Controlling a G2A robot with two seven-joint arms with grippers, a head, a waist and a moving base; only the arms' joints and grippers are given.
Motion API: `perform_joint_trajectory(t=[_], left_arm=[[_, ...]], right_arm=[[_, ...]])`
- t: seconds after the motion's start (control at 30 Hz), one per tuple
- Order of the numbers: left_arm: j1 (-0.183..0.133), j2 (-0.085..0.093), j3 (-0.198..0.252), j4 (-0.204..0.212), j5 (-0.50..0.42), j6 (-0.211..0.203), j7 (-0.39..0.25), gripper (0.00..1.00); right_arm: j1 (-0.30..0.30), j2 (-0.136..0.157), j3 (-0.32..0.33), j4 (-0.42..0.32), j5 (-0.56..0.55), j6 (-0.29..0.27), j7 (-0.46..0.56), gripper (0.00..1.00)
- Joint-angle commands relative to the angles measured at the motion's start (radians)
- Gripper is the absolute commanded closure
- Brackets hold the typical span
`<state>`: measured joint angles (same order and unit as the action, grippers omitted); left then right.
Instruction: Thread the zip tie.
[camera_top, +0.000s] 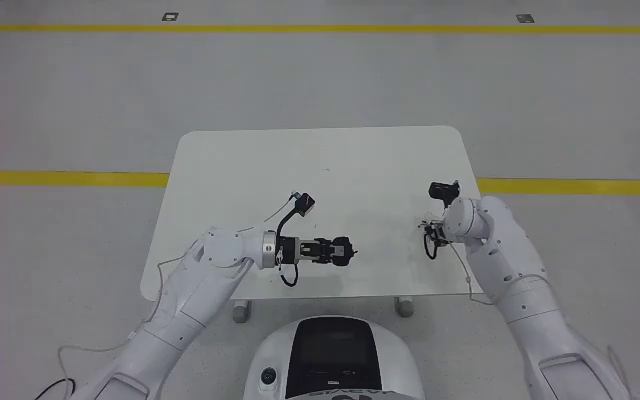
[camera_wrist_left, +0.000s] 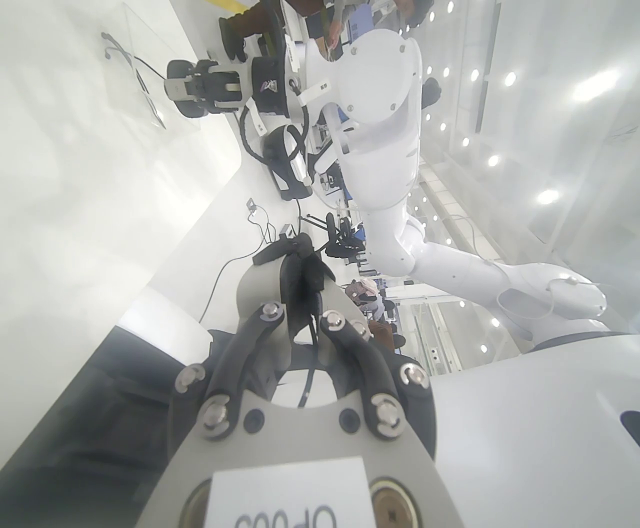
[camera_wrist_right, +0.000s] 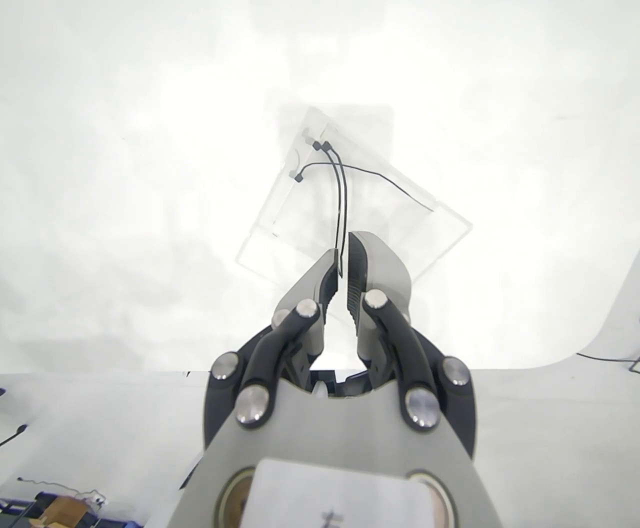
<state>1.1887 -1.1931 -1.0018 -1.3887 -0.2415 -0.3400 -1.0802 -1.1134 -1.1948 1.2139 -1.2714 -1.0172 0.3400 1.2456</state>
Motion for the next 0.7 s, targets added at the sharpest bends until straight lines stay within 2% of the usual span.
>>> perform_joint_trajectory(t=[0.0, 0.4, 0.67], left_arm=[[0.000, 0.000, 0.000, 0.000, 0.000, 0.000, 0.000, 1.00], [0.000, 0.000, 0.000, 0.000, 0.000, 0.000, 0.000, 1.00], [0.000, 0.000, 0.000, 0.000, 0.000, 0.000, 0.000, 1.00]], right_arm=[[0.002, -0.008, 0.005, 0.010, -0.008, 0.000, 0.000, 0.91], [0.014, -0.047, 0.029, 0.062, -0.064, 0.000, -0.001, 0.91], [0.023, -0.070, 0.040, 0.084, -0.104, 0.000, -0.001, 0.86]])
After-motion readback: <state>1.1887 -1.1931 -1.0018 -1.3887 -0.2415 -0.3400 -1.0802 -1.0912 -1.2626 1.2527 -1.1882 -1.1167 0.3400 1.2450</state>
